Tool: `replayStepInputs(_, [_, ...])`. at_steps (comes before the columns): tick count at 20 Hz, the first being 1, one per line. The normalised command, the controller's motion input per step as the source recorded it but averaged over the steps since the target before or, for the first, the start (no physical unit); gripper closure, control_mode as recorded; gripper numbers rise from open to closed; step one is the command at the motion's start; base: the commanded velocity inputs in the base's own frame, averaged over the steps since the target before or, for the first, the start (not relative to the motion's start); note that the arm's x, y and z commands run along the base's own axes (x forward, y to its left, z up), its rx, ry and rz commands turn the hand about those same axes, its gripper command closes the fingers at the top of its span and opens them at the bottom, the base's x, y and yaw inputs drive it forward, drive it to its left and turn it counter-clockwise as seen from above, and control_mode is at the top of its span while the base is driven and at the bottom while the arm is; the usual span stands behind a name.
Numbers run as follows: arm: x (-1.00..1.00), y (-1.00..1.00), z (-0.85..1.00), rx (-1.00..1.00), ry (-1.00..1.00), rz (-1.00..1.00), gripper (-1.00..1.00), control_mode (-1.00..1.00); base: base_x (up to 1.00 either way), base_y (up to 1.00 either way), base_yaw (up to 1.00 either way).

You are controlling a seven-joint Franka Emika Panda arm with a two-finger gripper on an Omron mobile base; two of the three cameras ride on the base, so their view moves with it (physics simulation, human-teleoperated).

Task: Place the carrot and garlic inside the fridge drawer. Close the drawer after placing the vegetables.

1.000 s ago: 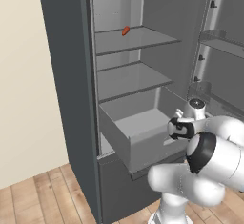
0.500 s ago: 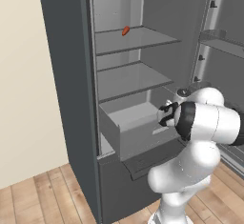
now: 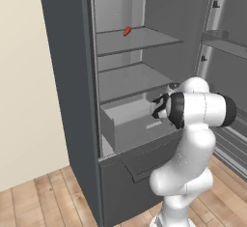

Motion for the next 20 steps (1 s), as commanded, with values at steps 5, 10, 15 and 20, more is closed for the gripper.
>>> replayStepInputs(5, [0.6, 0.21, 0.0, 0.0, 0.05, 0.0, -1.0, -1.0, 0.0, 0.0, 0.0])
replayStepInputs(10, [0.65, 0.24, 0.0, 0.0, 0.11, 0.0, -1.0, -1.0, 0.0, 0.0, 0.0])
replayStepInputs(15, [0.7, 0.24, -0.01, 0.0, 0.06, 0.0, -1.0, -1.0, 0.0, 0.0, 0.0])
replayStepInputs(20, [0.67, 0.19, -0.18, 0.0, 0.06, 0.0, -1.0, -1.0, 0.0, 0.0, 0.0])
